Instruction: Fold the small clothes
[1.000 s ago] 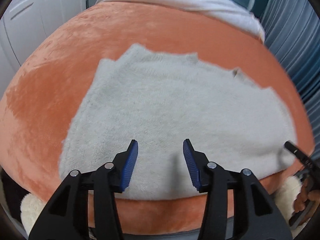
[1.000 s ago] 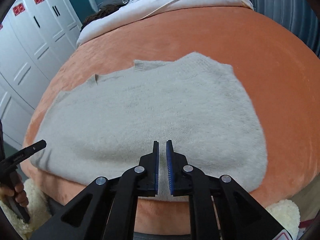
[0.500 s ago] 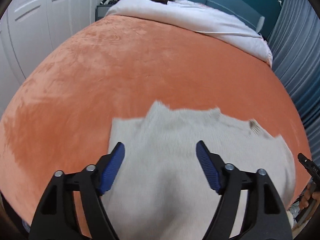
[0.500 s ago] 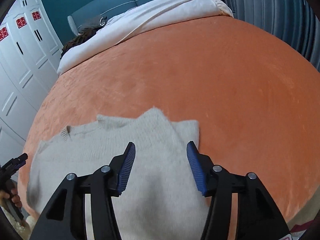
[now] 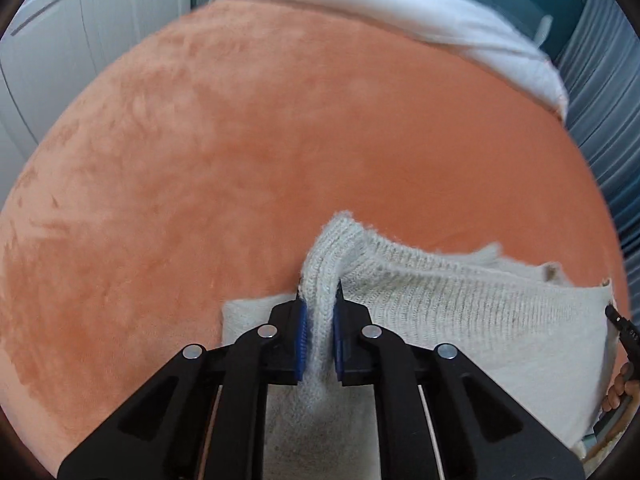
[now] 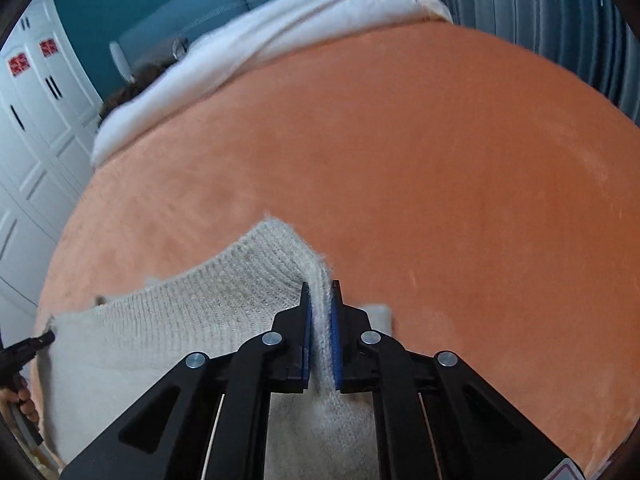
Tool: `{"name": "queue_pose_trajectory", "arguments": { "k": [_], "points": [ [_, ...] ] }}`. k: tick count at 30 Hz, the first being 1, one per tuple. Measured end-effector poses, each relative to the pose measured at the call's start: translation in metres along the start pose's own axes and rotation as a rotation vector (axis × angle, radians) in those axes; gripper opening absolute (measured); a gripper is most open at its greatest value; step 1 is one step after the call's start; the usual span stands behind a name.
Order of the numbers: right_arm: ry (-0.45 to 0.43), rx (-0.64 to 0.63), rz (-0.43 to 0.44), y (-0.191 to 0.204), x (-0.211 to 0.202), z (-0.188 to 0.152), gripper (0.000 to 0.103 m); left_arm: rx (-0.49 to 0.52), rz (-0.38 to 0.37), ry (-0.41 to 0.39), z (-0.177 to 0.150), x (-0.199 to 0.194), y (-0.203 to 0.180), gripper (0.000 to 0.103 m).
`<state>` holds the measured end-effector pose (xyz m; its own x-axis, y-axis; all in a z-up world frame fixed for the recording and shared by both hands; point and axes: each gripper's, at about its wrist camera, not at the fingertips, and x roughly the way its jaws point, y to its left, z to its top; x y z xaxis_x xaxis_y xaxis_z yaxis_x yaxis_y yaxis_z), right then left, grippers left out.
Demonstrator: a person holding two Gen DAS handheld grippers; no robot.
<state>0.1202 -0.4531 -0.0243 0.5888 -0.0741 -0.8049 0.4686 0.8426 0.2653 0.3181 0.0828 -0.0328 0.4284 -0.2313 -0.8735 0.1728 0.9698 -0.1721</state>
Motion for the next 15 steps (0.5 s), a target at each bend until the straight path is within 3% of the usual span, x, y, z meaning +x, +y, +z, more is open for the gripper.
{"name": "queue_pose_trajectory", "arguments": {
  "k": [1,5,7,9,10,12,15],
  "points": [
    [0.078,-0.013,-0.009,-0.002,0.022,-0.007,0.007,0.002,0.009,0.025,-0.003,0.012,0.001,0.010],
    [-0.020,-0.038,-0.016,0.015,-0.018,-0.001,0.014,0.026,0.029,-0.044,-0.009,-0.007,-0.013,0.014],
    [-0.103,-0.068,-0.002,0.027,-0.057,-0.008,0.017,0.053,0.038,-0.092,-0.016,-0.036,-0.023,0.017],
    [-0.120,-0.125,0.045,0.048,-0.087,-0.027,0.020,0.087,0.049,-0.151,-0.032,-0.066,-0.040,0.019],
    [-0.108,-0.161,0.089,0.062,-0.099,-0.043,0.020,0.102,0.036,-0.169,-0.043,-0.079,-0.048,0.020],
    [-0.064,-0.226,0.163,0.091,-0.107,-0.079,0.020,0.115,-0.060,-0.171,-0.076,-0.098,-0.070,0.031],
    [0.044,-0.314,0.260,0.137,-0.097,-0.138,0.018,0.163,-0.144,-0.098,-0.129,-0.095,-0.102,0.032]
  ]
}}
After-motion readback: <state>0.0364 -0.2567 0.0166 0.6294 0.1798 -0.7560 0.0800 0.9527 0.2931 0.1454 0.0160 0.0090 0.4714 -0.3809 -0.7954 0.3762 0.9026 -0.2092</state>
